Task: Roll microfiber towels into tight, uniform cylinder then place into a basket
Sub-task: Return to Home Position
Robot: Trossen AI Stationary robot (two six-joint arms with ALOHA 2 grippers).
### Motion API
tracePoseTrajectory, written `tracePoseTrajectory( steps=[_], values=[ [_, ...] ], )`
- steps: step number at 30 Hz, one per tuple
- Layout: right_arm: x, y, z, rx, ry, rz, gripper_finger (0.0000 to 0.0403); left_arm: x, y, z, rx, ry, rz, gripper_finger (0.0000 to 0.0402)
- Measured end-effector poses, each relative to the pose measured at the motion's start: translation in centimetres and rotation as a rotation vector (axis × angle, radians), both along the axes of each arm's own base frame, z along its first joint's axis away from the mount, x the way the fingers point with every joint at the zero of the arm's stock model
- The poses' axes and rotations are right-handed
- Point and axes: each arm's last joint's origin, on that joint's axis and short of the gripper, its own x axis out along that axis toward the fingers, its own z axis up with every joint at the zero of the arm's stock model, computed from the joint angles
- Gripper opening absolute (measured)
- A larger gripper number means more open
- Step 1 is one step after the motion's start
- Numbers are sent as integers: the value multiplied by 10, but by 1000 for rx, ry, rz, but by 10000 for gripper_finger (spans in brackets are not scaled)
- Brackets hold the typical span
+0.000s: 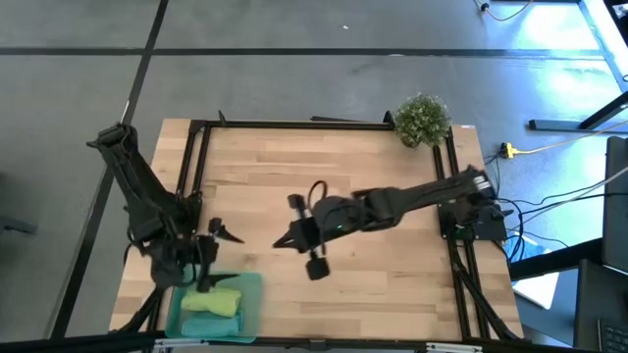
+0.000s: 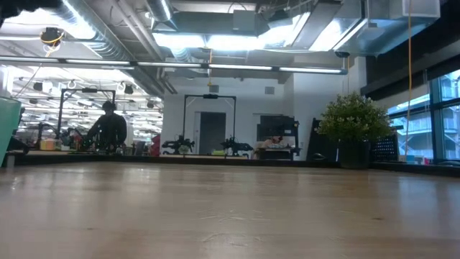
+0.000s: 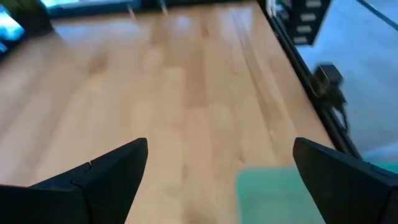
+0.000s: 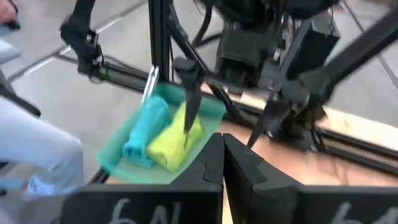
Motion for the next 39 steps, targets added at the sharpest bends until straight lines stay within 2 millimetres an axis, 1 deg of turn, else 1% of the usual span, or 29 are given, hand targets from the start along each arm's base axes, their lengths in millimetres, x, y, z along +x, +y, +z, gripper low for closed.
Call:
tracePoseTrajectory(
  steps=[1,5,8,12,14,17,20,23,26,28,30,32,35,39],
  values=[
    [-7,-1,5,-5,18,2,5,0,4,4,16,-19,-1,396],
    [-25,-3,23,-20,16,14,3,-3,23,24,67,-99,-34,396],
    [-37,-7,35,-13,13,9,3,-8,39,39,74,-162,-40,396],
    [-48,-16,39,-29,67,-58,2,-19,61,51,98,-211,-43,396],
    [-53,-20,40,-10,106,-99,2,-24,70,53,90,-242,-37,396],
    [-59,-24,38,-24,162,-163,2,-33,84,43,73,-261,-25,396],
    [-63,-27,35,-67,198,-216,2,-41,95,25,26,-281,-37,396],
    [-73,-30,42,-78,196,-234,2,-47,105,12,-14,-357,-24,396],
    [-83,-38,54,-69,171,-246,2,-52,115,2,-2,-431,3,396],
    [-90,-43,56,-64,155,-254,2,-55,121,-4,11,-464,7,396],
    [-99,-49,54,-39,139,-236,2,-59,127,-8,10,-496,0,396],
    [-110,-54,46,4,94,-206,2,-63,132,-9,5,-532,-4,396],
    [-129,-60,22,90,12,-187,2,-62,133,-15,55,-496,-6,396],
    [-166,-67,-9,159,-135,-151,2,-62,133,-17,22,-479,-37,396]
  ],
)
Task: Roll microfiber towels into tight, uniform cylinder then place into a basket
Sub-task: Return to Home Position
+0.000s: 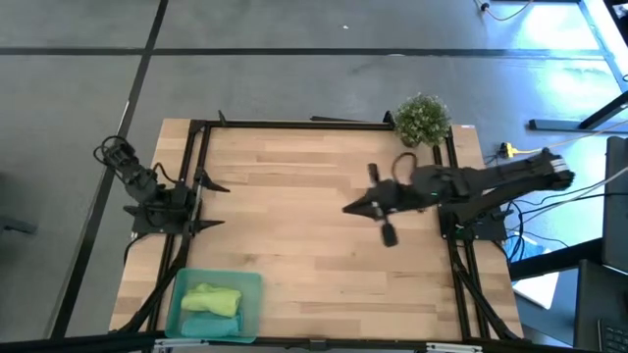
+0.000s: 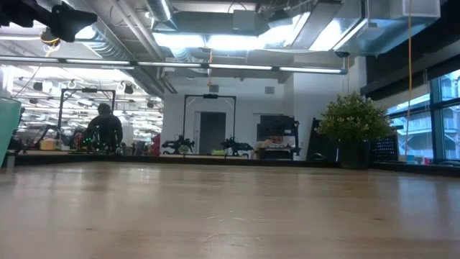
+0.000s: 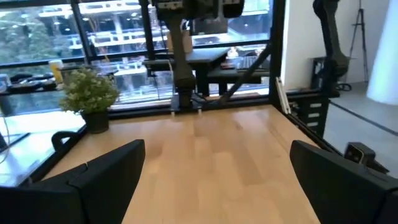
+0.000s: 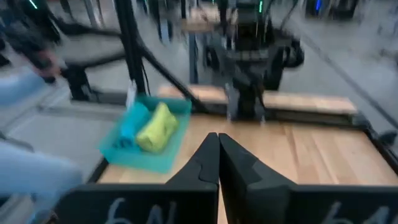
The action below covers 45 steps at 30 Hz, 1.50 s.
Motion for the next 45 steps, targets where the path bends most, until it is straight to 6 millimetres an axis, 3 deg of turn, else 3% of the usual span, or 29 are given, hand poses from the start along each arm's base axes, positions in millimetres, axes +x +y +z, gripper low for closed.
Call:
tracePoseTrajectory(
  steps=[6,10,17,23,28,45],
  values=[
    [-61,-10,-44,68,-180,13,2,1,2,1,-43,-12,47,396],
    [-94,-18,-70,85,-261,14,2,10,0,-11,-43,-40,95,396],
    [-136,-28,-107,72,-348,16,2,26,-5,-46,-42,-85,119,396],
    [-165,-34,-130,81,-399,16,2,31,-4,-62,-61,-65,115,396],
    [-181,-38,-141,90,-412,15,3,32,-4,-63,-36,-79,91,396],
    [-176,-36,-161,29,-270,51,3,34,-2,-64,-31,-66,86,396]
  ],
)
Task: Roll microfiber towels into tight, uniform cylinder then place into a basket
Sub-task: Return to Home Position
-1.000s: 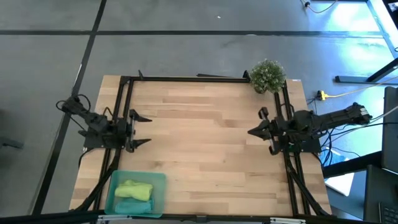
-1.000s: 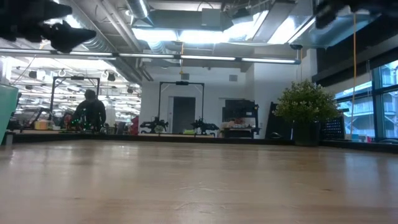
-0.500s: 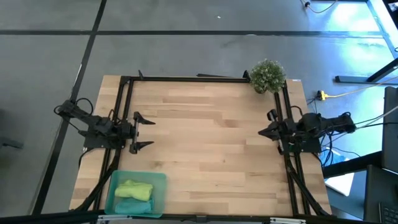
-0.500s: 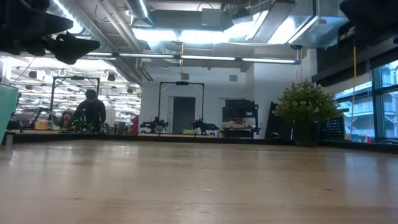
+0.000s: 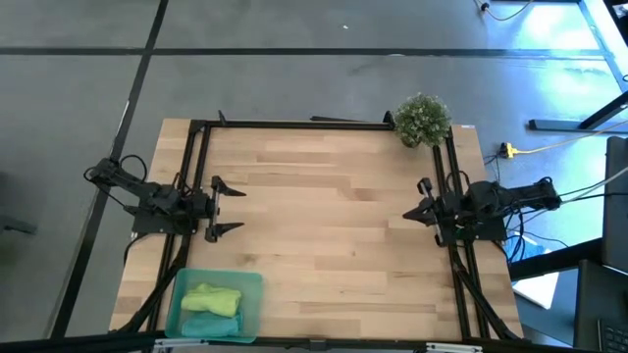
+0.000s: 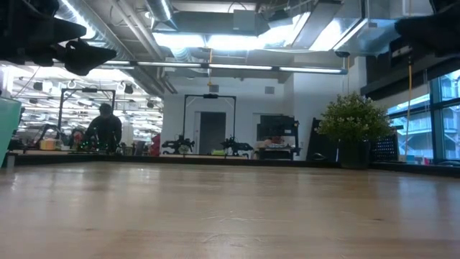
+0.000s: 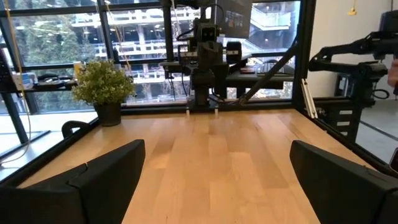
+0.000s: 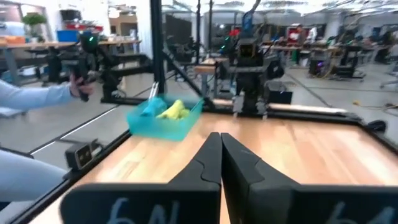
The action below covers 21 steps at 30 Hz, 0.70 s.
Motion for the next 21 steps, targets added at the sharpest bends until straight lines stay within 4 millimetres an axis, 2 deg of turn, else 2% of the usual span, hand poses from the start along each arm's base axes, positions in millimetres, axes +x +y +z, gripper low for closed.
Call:
tracePoseTrajectory(
  steps=[8,21],
  values=[
    [8,5,-31,-1,19,90,3,0,0,0,4,0,1,396],
    [9,5,-32,45,41,110,15,0,0,0,6,0,1,396]
  ],
)
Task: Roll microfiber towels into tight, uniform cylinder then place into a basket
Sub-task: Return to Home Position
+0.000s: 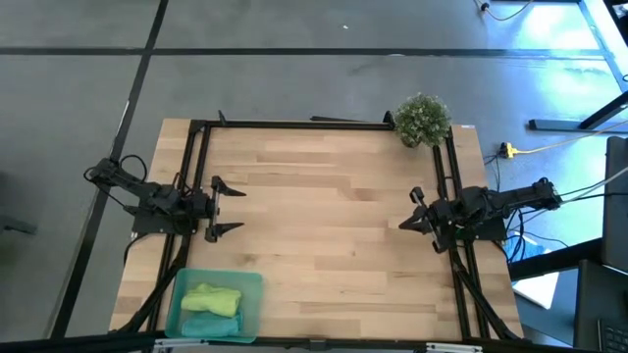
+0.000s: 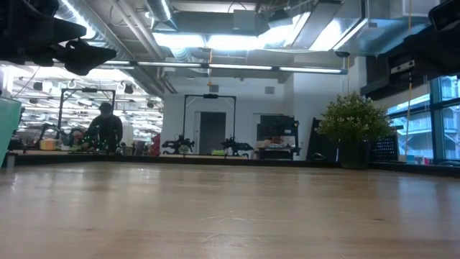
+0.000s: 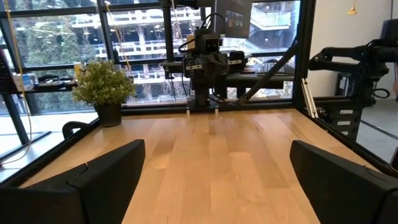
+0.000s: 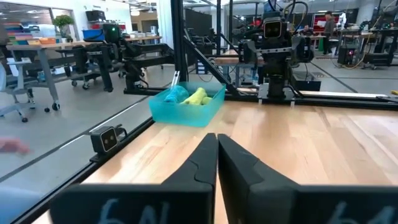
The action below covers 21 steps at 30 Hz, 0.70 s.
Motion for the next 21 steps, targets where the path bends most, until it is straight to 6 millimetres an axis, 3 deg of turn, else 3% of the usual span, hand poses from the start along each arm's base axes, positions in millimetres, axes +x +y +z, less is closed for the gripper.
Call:
tracePoseTrajectory(
  steps=[21],
  values=[
    [0,0,0,-3,0,-1,20,0,0,0,0,0,0,396]
  ],
)
